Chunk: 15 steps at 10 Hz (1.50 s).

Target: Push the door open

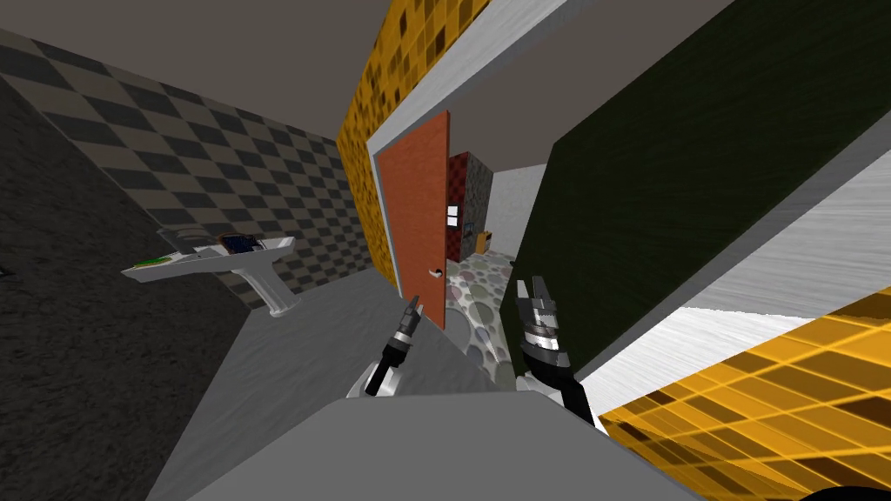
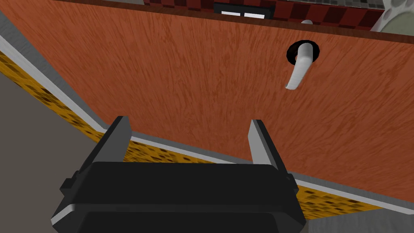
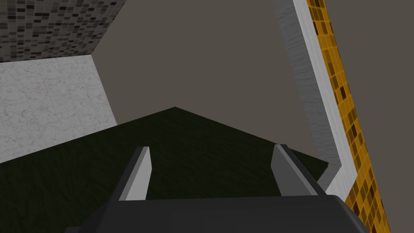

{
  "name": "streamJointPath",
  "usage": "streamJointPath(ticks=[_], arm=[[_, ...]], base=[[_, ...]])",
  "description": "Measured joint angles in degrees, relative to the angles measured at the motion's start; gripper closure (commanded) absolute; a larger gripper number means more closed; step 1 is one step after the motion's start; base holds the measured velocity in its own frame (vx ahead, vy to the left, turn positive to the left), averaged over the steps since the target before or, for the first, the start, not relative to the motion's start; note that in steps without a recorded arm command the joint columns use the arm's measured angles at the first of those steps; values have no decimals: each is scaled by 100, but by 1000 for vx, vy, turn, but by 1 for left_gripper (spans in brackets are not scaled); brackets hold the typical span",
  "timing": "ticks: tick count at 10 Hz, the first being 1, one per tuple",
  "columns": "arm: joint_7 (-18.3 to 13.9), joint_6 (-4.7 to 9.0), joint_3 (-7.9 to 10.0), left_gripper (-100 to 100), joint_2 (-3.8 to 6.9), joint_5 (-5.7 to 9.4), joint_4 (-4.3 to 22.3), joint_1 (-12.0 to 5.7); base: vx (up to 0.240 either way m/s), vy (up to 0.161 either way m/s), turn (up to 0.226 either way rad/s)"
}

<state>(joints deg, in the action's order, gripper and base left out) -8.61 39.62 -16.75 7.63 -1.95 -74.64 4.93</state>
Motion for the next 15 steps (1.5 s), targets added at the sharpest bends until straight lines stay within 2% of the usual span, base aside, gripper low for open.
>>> streamJointPath(ticks=[4, 6, 15], arm=[[-52, 96, -118, -100, -1, -32, 532, -201], [-108, 163, -164, -100, 33, -36, 831, -327], [-207, 344, -400, -100, 30, -102, 1743, -617]], base=[[105, 76, -92], [102, 100, -99], [86, 79, -72]])
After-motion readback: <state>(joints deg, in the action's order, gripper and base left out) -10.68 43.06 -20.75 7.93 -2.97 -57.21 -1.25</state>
